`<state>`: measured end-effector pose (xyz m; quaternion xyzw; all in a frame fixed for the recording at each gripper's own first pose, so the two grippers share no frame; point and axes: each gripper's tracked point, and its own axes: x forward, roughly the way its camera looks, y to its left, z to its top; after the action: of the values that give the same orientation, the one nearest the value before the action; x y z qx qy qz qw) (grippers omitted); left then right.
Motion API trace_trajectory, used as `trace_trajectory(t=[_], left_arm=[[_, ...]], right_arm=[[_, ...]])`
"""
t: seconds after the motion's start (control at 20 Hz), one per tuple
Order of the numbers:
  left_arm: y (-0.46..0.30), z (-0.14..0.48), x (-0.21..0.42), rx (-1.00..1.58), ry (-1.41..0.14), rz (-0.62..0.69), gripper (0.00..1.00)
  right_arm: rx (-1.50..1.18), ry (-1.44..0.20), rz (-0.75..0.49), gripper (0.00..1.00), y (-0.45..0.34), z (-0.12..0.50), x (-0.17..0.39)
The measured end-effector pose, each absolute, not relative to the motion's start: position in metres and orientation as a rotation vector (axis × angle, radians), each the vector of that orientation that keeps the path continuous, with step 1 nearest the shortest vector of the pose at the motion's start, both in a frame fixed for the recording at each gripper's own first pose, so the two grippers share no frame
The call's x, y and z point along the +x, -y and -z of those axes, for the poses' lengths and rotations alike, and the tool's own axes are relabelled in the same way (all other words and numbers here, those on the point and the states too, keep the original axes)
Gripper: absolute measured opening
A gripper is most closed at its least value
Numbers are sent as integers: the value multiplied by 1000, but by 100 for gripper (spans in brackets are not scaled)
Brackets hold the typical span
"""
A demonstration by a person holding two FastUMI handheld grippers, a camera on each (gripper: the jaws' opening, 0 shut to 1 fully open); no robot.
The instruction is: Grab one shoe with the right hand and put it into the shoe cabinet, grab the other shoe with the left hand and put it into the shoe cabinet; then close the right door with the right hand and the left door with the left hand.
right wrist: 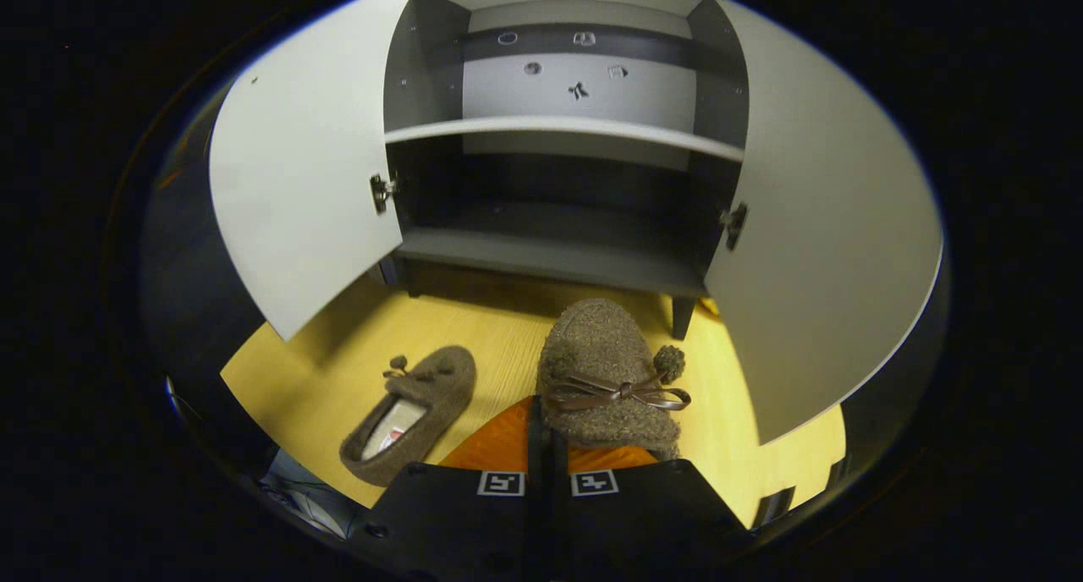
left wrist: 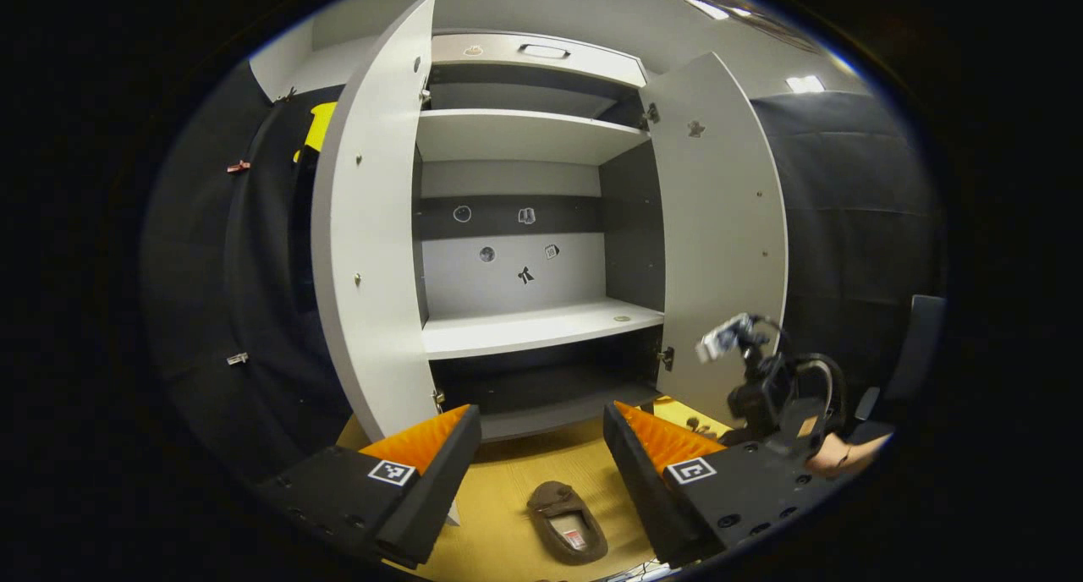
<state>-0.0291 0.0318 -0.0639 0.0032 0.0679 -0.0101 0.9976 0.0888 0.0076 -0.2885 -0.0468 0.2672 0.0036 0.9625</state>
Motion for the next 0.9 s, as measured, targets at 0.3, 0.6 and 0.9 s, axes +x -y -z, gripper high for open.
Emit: trace_trajectory(t=[0.3,0.6,0.9], left_arm=[[-33,58,-40,-18,-136,29,93],[-35,46,-31,-34,-122,-2,92],[-32,43,-10,-36,-135,-72,92]], right_arm=[[-163,-382,25,5,2,170,120],[-183,-268,-4,5,-3,86,171],[-122,-274,-52,5,3,59,243]])
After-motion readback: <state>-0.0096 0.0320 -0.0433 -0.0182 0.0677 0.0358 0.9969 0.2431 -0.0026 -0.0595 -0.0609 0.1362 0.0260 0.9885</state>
